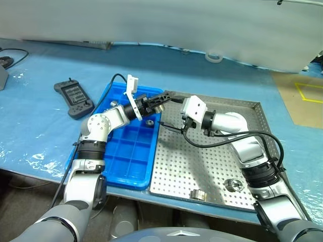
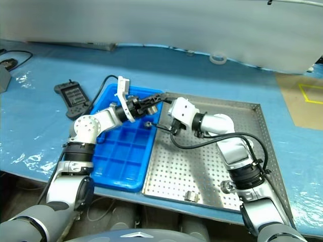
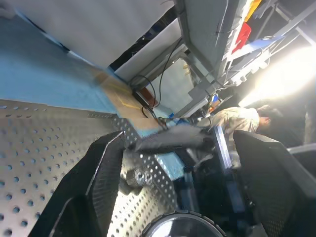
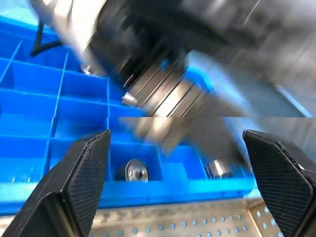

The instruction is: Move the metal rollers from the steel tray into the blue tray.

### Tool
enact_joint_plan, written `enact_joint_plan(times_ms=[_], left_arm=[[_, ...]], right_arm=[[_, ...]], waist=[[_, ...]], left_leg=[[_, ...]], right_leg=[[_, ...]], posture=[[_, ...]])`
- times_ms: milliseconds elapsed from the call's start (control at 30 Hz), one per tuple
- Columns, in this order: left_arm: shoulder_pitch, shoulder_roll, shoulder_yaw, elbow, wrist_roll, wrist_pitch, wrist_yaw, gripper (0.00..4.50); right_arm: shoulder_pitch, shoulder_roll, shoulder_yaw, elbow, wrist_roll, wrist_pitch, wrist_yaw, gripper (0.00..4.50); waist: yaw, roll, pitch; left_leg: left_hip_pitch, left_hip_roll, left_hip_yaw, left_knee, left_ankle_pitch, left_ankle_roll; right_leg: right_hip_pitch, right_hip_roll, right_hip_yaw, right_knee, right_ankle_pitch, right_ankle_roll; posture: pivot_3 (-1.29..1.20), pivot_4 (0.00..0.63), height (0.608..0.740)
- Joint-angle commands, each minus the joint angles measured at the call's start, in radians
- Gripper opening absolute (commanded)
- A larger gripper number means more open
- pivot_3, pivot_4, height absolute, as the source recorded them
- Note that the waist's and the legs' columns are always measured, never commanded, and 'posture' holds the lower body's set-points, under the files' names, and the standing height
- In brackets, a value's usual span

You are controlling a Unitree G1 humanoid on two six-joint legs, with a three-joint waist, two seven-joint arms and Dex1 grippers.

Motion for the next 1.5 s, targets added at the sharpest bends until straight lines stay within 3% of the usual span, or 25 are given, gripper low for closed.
enact_joint_plan(times_ms=[33,200,300,633,733,1267,1500], left_arm=[[-0.026,-0.015,-0.004,0.017,0.007,0.010,-0.011,3.69],[-0.063,-0.038,0.016,0.079,0.032,-0.021,-0.005,3.69],[-0.076,-0.045,0.030,0.088,0.035,-0.027,-0.012,3.73],[-0.086,-0.047,0.048,0.077,0.042,-0.022,-0.024,3.73],[-0.093,-0.042,0.058,0.079,0.043,-0.025,-0.023,3.73],[-0.132,-0.008,0.107,0.085,0.058,-0.061,-0.017,3.73],[-0.158,0.060,0.102,0.057,0.086,-0.110,-0.045,3.73]], right_arm=[[-0.024,0.008,-0.015,-0.022,0.003,-0.021,-0.014,4.50],[-0.026,0.013,-0.015,-0.019,0.000,-0.024,-0.015,4.50],[-0.025,0.015,-0.016,-0.017,0.002,-0.024,-0.013,3.96],[-0.019,0.025,-0.018,-0.004,-0.010,-0.030,-0.016,0.83],[-0.020,0.031,-0.019,0.003,-0.016,-0.031,-0.017,0.10],[0.006,0.016,-0.012,0.022,-0.028,-0.036,-0.017,0.10],[0.021,0.015,-0.012,0.008,-0.029,-0.025,-0.024,0.10]], waist=[[-0.002,0.000,0.000],[-0.002,0.000,0.000],[-0.001,0.001,0.000],[-0.002,0.001,0.001],[-0.003,0.001,0.001],[-0.002,0.004,0.002],[-0.004,0.005,0.002]], left_leg=[[0.000,0.000,0.000,0.001,0.000,0.000],[0.000,0.000,0.000,0.001,0.000,0.001],[-0.001,0.000,0.000,0.001,-0.001,0.001],[-0.001,0.000,0.000,0.001,-0.001,0.002],[-0.001,0.000,0.000,0.001,-0.001,0.002],[-0.002,0.000,0.001,0.001,-0.002,0.003],[-0.002,0.000,0.001,0.001,-0.002,0.002]], right_leg=[[0.000,0.000,0.000,0.000,0.000,0.000],[0.000,0.000,0.000,0.000,0.000,0.000],[0.000,0.000,0.000,0.000,0.000,0.000],[0.000,-0.001,0.000,0.000,0.000,0.000],[0.000,-0.001,0.000,-0.001,0.000,0.000],[0.000,-0.001,0.000,-0.003,0.001,-0.001],[0.000,-0.001,0.000,-0.004,0.001,-0.001]], posture=[[0.02,0.150,0.740],[0.02,0.150,0.740],[0.01,0.150,0.740],[0.02,0.150,0.740],[0.02,0.150,0.740],[0.01,0.150,0.740],[0.00,0.150,0.740]])
